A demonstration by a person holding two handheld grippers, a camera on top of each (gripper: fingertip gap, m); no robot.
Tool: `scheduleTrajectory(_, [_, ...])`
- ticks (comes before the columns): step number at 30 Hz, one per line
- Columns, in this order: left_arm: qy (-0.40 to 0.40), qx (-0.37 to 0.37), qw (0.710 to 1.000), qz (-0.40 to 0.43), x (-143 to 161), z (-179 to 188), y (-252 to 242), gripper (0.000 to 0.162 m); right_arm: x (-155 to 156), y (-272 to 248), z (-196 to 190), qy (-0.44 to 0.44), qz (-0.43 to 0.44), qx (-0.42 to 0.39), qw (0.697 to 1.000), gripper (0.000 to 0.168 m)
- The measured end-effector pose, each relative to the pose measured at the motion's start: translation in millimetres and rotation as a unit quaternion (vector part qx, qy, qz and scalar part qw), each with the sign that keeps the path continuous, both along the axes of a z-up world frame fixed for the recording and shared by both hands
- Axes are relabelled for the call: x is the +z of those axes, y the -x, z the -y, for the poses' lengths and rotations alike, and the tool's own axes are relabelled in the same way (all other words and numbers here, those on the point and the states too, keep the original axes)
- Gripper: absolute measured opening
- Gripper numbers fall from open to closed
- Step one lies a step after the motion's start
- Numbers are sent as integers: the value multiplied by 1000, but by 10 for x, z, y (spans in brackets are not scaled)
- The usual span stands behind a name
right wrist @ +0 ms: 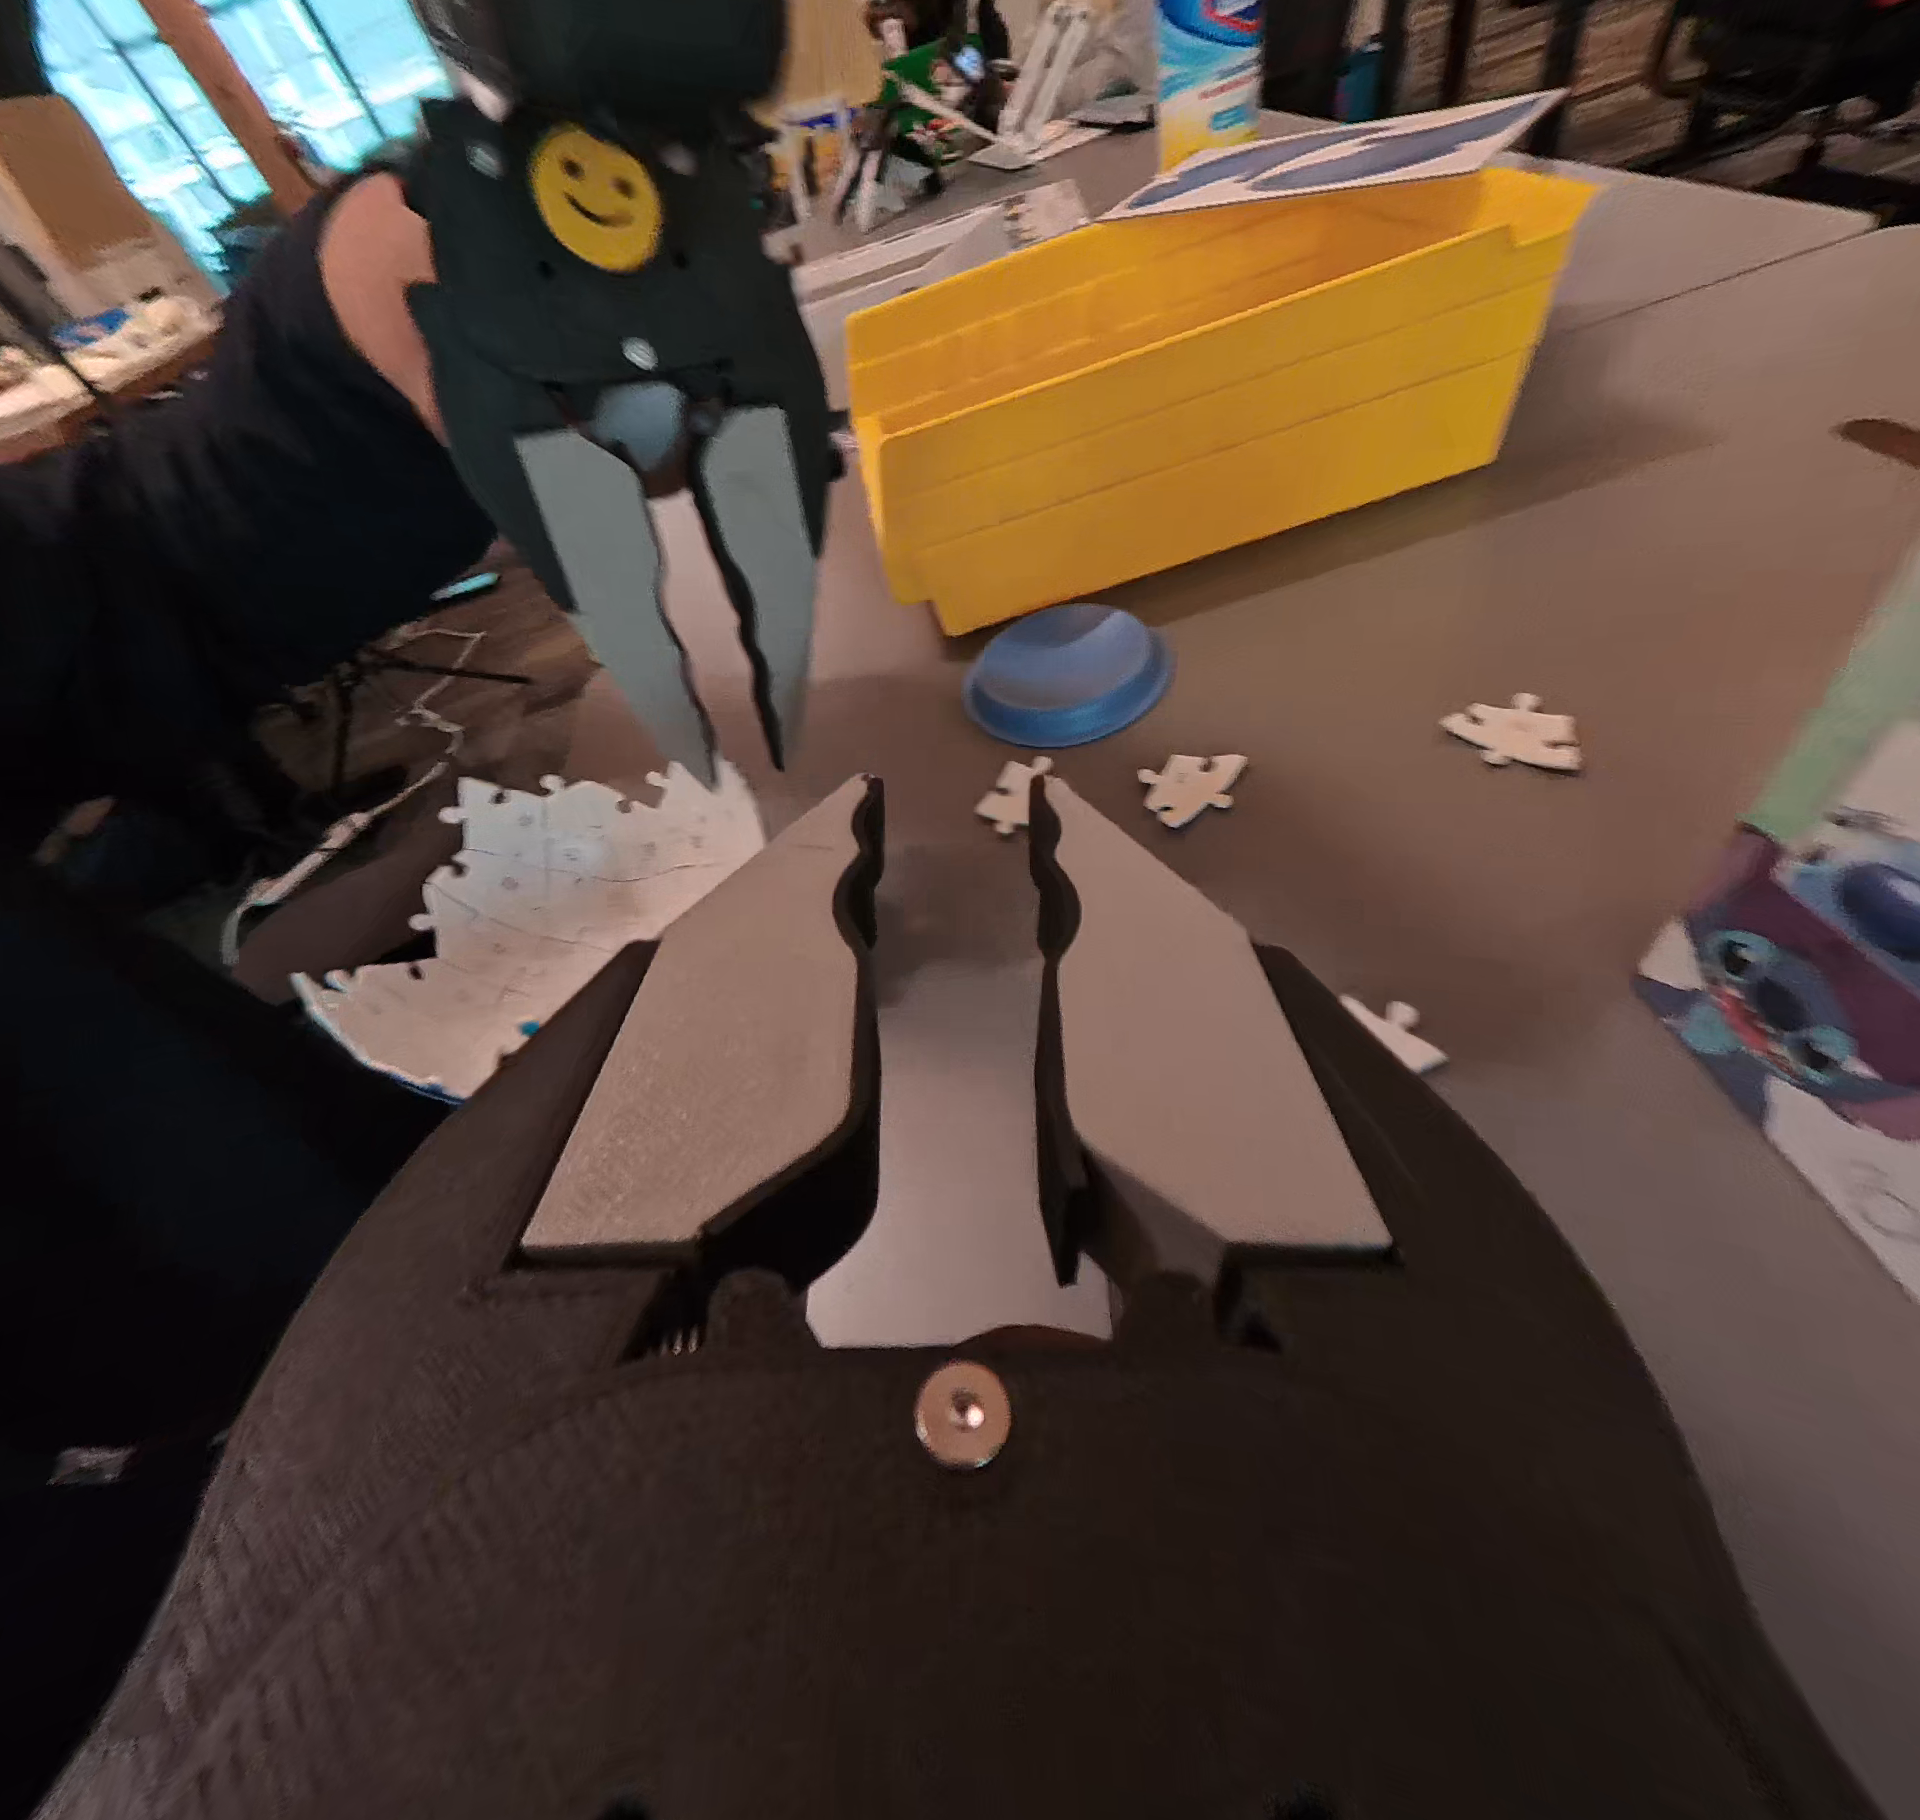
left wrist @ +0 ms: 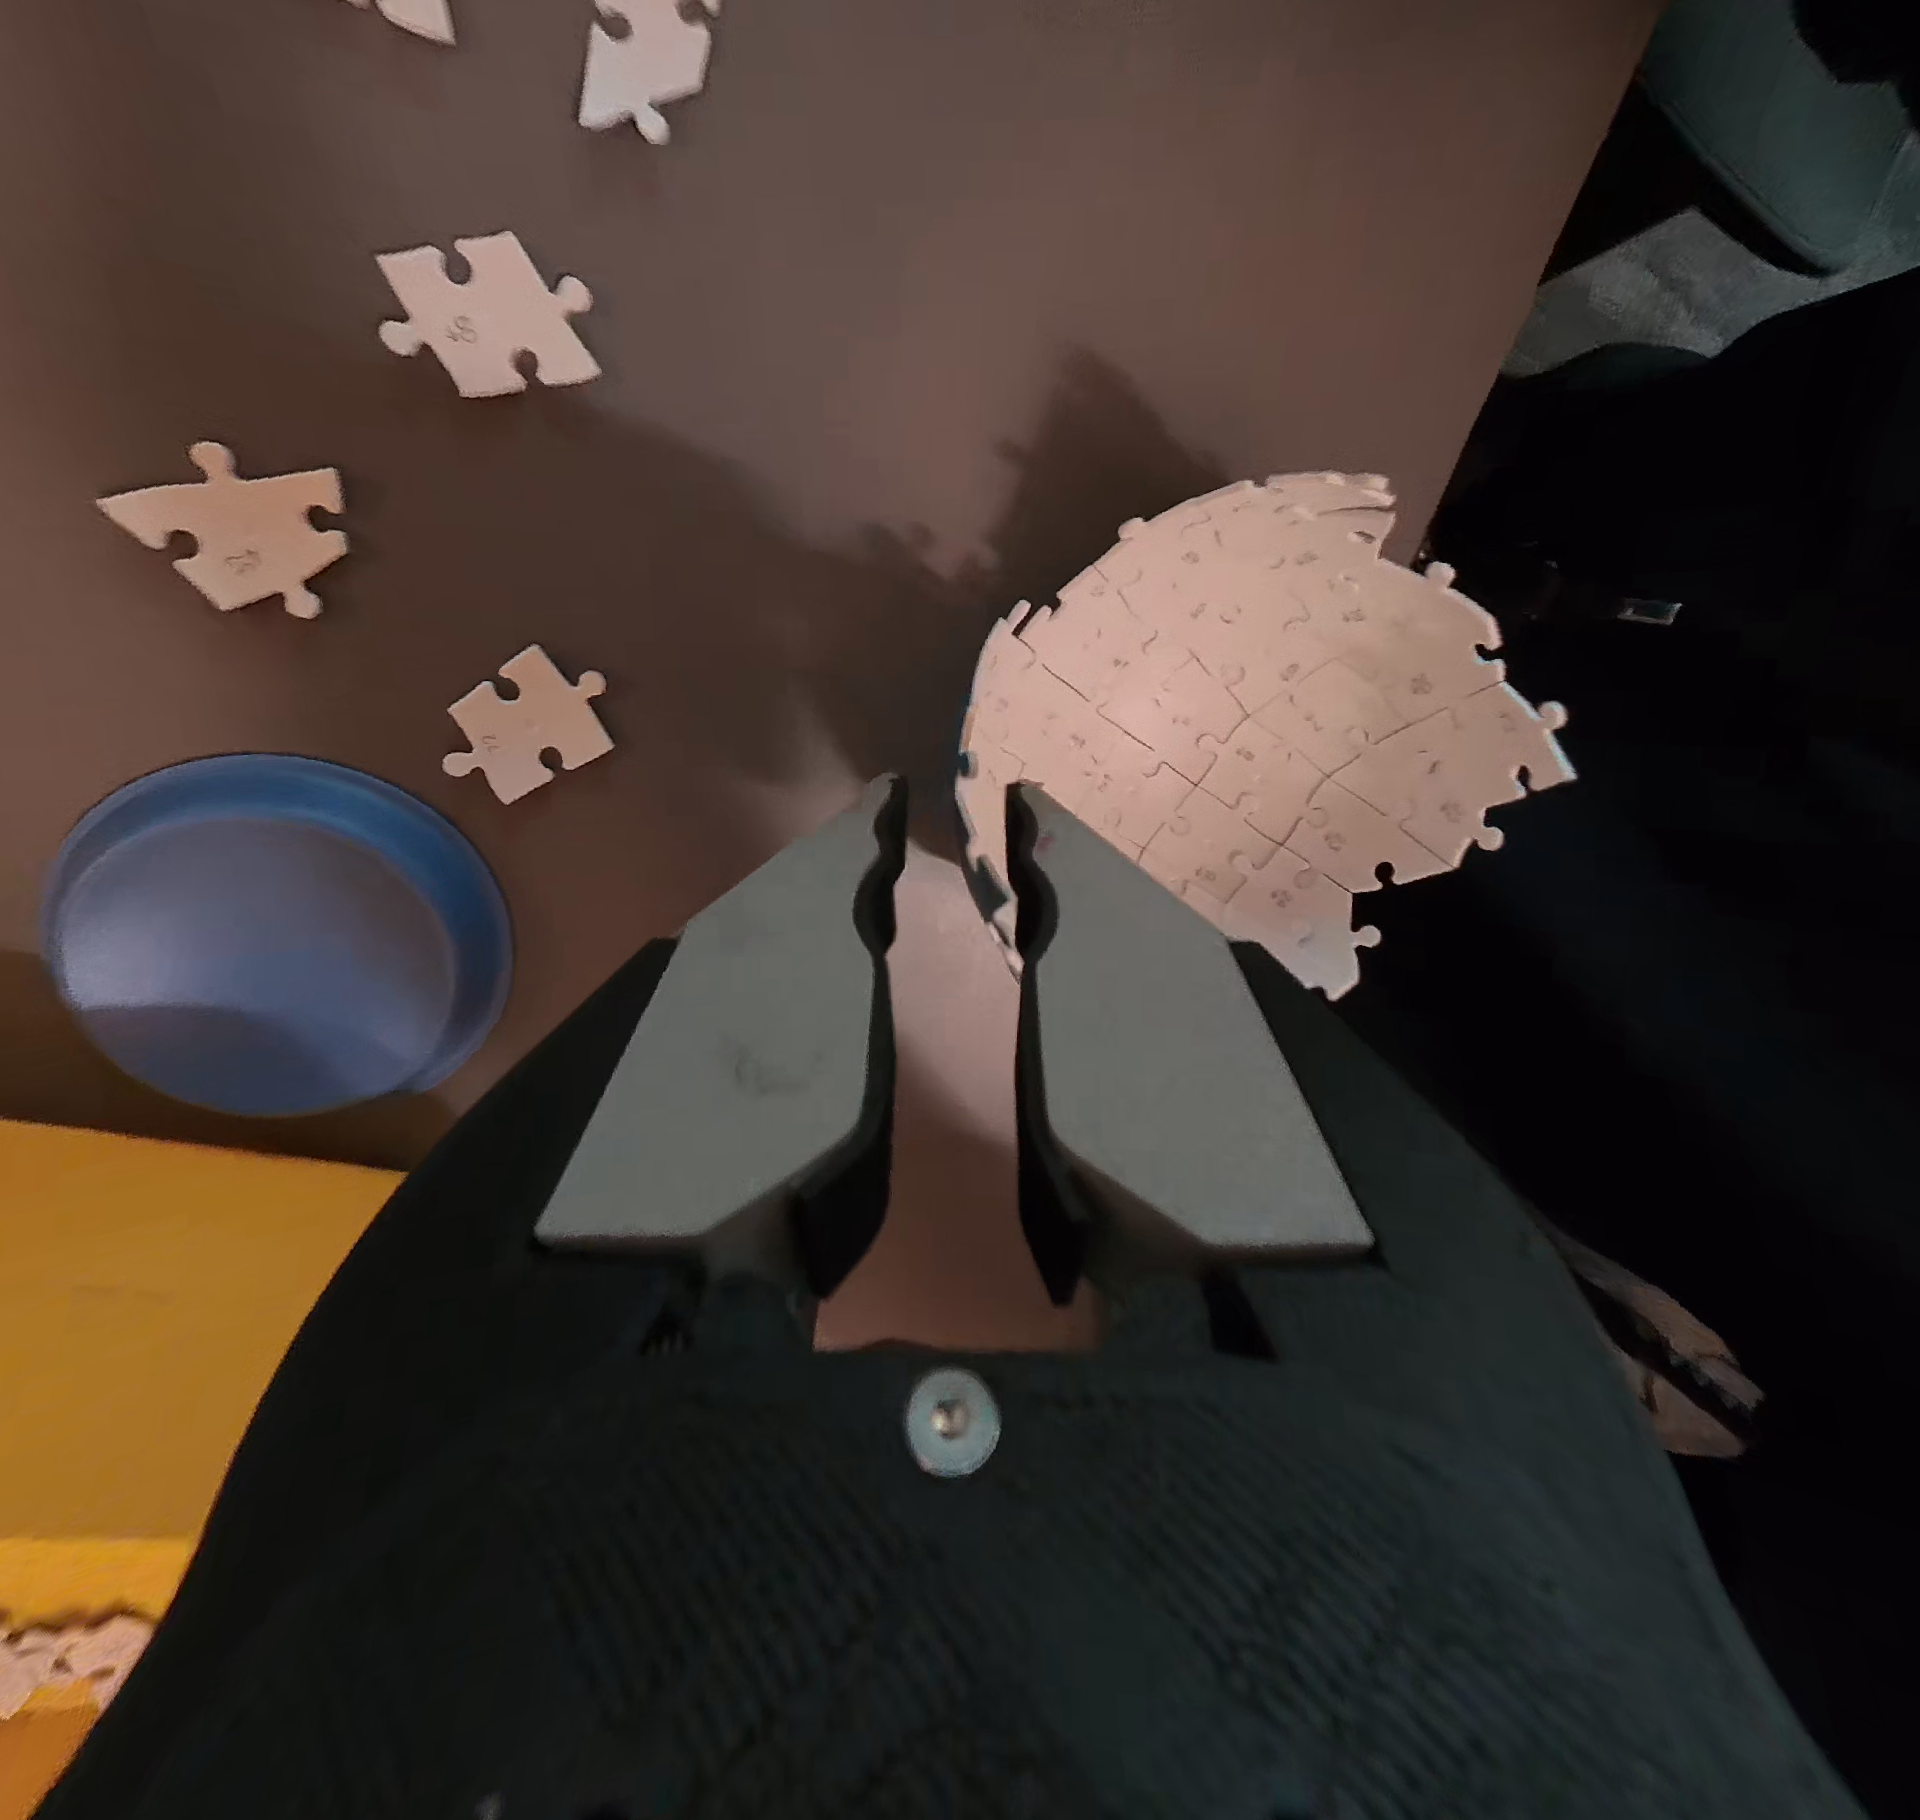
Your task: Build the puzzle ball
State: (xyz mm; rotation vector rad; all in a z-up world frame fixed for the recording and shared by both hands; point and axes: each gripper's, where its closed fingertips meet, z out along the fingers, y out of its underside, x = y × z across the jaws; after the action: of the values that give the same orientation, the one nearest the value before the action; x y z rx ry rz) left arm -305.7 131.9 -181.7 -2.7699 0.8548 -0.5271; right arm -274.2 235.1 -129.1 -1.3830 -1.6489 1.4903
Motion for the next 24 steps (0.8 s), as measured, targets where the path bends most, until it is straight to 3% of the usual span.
scheduleTrajectory(5, [-107,53,992,44,486,-220,165,26,-144,-48,-387,-58,32,-73,995,32])
scheduleTrajectory(10, [-239,144,957,76,772,-672,521,44,-319,-51,-548,-82,66,-104,989,35])
scheduleTrajectory(13, [-279,187,936,107,723,-931,696,43,-434,-50,-604,-92,88,-113,986,36])
scheduleTrajectory(17, [-300,187,927,127,540,-1149,712,41,-533,-55,-704,-89,103,-128,982,36])
scheduleTrajectory(24, [-357,184,914,56,483,-1333,694,38,-599,-21,-827,-52,101,-147,983,36])
